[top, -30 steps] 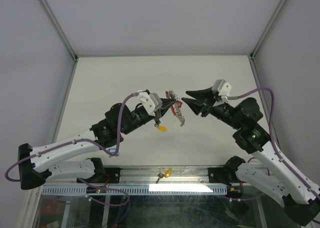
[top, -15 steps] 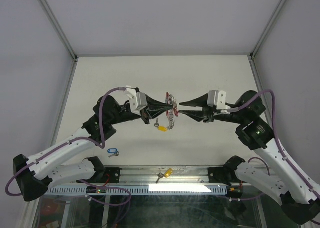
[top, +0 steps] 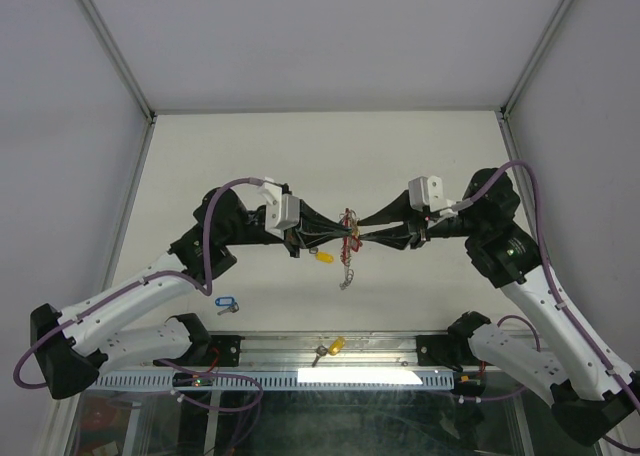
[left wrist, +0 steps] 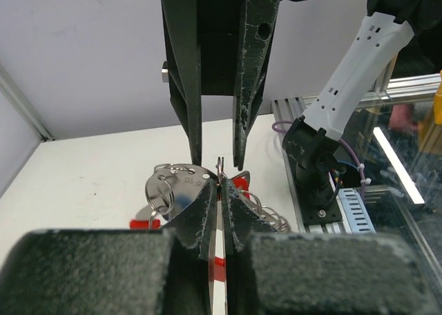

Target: Put the keys on the keyring

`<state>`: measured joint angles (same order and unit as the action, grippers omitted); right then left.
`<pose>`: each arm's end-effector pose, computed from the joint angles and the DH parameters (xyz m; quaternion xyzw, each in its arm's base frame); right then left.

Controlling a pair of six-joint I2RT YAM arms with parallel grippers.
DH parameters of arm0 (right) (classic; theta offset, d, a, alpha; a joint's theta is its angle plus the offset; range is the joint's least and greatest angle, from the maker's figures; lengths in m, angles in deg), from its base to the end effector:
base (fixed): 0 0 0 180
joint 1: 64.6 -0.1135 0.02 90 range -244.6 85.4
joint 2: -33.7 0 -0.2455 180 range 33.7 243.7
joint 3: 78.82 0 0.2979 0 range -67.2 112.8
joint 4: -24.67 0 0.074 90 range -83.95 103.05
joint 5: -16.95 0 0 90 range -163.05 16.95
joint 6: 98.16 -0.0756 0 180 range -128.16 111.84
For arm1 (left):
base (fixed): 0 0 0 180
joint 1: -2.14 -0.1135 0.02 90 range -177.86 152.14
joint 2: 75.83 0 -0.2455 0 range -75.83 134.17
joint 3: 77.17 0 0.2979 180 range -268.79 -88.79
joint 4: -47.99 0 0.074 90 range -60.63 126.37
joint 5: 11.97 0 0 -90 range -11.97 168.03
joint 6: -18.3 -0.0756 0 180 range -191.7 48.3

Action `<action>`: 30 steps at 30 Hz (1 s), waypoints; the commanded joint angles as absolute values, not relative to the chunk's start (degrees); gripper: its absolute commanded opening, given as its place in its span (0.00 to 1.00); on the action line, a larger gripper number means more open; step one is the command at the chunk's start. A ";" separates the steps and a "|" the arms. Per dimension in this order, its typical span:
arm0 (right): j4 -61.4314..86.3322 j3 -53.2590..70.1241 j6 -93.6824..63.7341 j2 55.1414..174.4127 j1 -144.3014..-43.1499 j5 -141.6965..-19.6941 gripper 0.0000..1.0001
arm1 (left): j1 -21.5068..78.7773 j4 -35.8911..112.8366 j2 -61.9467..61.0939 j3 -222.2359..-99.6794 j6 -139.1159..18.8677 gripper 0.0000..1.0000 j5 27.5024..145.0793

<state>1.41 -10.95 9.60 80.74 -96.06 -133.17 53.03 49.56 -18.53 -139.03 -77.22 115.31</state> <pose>0.1728 0.1826 0.3944 -0.5753 0.4237 0.4305 0.5515 0.1649 -0.2754 0.3581 0.5088 0.4457 -0.4689 0.5680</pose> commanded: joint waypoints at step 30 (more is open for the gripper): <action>2.18 -8.74 11.97 82.10 -101.87 -131.35 0.20 | 52.47 51.10 -17.34 -143.51 -77.68 0.00 117.85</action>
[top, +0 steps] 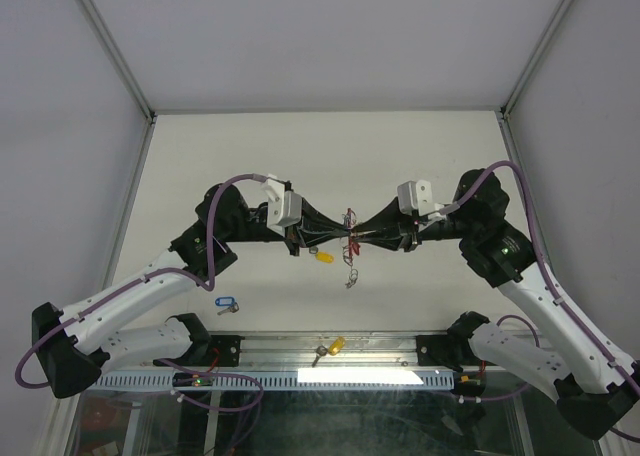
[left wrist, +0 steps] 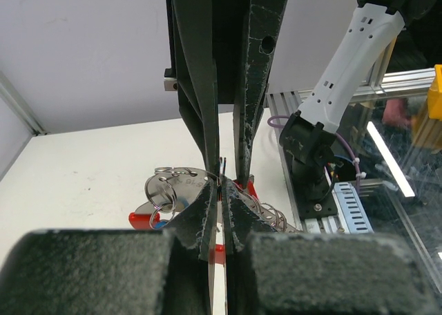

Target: Put the keys on the keyring

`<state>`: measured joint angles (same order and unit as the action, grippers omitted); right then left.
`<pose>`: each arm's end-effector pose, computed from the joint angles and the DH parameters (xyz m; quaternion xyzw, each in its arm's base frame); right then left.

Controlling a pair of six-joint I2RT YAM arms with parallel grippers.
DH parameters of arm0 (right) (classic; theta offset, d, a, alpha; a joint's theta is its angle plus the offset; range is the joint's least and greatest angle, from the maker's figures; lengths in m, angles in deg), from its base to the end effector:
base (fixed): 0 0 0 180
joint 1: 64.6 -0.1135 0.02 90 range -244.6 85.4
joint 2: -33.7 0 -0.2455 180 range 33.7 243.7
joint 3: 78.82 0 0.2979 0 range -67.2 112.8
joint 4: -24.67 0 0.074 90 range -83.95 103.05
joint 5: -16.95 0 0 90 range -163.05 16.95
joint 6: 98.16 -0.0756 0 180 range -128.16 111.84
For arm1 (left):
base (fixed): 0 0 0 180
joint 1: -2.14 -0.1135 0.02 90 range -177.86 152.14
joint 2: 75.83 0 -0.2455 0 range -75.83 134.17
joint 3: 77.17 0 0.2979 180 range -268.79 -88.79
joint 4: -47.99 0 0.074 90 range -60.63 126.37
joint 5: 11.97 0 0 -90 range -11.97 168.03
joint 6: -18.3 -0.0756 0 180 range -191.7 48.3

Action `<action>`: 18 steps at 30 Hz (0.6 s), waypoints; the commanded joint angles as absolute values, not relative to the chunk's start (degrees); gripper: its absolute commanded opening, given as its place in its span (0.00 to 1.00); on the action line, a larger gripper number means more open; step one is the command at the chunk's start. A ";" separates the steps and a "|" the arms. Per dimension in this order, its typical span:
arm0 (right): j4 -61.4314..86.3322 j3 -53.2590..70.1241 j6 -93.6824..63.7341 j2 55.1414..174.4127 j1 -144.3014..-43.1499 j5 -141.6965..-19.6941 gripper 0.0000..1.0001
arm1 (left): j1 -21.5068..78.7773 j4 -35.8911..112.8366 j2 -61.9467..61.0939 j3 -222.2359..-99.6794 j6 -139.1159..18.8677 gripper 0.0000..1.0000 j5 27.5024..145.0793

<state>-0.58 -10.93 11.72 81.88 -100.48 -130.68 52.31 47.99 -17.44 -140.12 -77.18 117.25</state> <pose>0.1657 0.1987 0.3859 -0.5897 0.4220 0.4354 0.5335 0.1685 -0.2767 0.3568 0.5164 0.4501 -0.4737 0.5535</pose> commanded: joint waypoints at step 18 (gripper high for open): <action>-3.75 -5.89 12.98 84.29 -102.44 -130.70 0.00 | 52.50 48.00 -16.03 -145.05 -78.85 0.00 120.62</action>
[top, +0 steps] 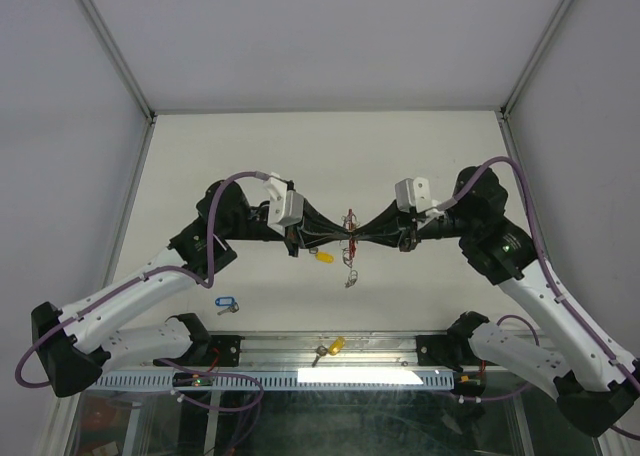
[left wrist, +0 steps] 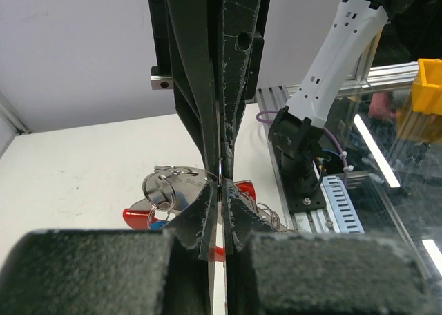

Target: Put the keys on the keyring

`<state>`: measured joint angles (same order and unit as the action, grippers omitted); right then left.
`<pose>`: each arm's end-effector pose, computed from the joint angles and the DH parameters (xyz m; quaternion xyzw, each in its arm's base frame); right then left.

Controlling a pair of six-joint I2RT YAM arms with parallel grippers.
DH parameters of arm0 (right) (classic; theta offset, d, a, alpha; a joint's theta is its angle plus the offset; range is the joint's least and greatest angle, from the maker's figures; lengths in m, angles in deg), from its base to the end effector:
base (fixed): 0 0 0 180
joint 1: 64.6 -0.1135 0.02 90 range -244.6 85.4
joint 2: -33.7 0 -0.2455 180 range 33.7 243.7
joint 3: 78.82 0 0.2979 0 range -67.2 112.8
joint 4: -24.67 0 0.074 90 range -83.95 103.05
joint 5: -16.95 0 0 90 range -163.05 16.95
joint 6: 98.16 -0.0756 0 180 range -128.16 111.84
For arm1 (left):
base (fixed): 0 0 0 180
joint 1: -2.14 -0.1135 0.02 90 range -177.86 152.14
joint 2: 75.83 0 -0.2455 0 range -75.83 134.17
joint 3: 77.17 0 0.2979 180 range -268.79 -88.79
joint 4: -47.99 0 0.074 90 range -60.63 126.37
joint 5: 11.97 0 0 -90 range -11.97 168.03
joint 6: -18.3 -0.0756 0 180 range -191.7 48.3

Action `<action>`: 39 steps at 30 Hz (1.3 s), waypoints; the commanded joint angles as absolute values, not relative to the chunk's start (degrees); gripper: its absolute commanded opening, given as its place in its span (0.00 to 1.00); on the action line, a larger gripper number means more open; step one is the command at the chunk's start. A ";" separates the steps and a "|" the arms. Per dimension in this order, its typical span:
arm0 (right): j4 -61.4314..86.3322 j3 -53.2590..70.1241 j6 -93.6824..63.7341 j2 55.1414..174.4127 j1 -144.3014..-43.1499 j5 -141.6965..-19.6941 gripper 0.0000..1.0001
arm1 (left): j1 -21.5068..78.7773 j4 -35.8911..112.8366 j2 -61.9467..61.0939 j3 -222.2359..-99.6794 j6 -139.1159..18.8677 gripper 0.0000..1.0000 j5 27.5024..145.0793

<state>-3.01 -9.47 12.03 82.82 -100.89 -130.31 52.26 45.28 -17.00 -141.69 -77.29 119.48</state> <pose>0.1661 0.2009 0.3872 -0.5906 0.4316 0.4376 0.5229 0.1667 -0.2775 0.3599 0.5278 0.4494 -0.4825 0.5354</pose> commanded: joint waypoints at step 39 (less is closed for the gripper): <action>-64.91 29.70 5.82 108.95 -112.80 -91.09 0.00 | 52.50 27.82 -11.78 -147.41 -90.23 0.36 114.40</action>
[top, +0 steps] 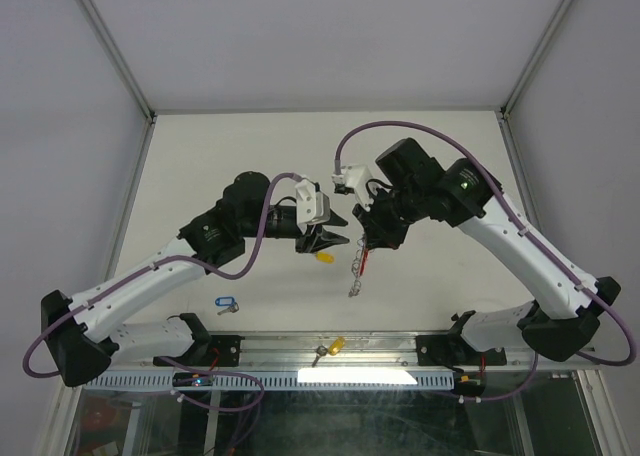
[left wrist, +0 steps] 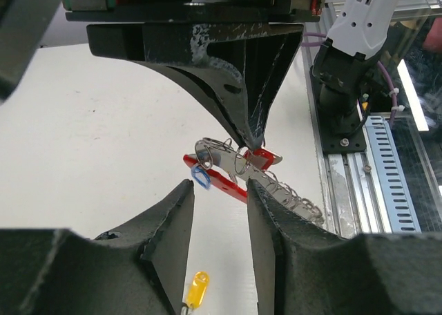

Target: Put the keys on the keyring

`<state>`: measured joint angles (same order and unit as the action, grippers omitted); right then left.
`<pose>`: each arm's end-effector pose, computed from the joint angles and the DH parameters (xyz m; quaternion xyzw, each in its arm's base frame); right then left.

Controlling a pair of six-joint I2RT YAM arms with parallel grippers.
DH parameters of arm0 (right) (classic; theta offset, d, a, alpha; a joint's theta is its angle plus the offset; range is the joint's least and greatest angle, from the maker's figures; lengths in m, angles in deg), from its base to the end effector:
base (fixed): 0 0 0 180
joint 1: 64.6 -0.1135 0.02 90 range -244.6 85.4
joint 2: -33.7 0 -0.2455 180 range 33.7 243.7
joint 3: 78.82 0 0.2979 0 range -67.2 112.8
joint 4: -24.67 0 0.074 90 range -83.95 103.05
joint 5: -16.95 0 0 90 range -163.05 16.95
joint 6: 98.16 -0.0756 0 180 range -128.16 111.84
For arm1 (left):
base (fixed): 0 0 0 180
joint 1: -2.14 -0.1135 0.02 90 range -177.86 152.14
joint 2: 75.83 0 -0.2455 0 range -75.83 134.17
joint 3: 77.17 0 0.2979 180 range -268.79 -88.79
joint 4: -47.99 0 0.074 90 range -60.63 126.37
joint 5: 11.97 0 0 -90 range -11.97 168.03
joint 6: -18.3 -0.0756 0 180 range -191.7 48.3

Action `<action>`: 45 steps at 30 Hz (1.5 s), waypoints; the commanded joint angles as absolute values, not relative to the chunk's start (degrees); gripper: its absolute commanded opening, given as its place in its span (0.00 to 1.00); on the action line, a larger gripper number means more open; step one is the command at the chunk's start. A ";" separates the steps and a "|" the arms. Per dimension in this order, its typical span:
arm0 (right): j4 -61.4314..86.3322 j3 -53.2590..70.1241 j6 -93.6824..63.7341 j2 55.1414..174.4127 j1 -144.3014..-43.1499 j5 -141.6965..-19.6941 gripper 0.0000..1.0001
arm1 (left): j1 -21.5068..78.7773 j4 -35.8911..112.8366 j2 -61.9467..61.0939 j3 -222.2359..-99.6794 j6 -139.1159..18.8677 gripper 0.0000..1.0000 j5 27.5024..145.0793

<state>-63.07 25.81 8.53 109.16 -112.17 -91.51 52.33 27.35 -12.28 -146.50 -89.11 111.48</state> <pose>0.1810 0.2335 0.3720 -0.5421 0.7815 0.2200 0.2166 0.1854 -0.2875 0.3281 0.5681 0.5332 -0.3836 0.4958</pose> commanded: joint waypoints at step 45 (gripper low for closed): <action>-56.62 24.57 3.84 105.06 -113.21 -95.97 0.00 | 55.84 23.44 -5.44 -152.68 -93.94 0.13 118.55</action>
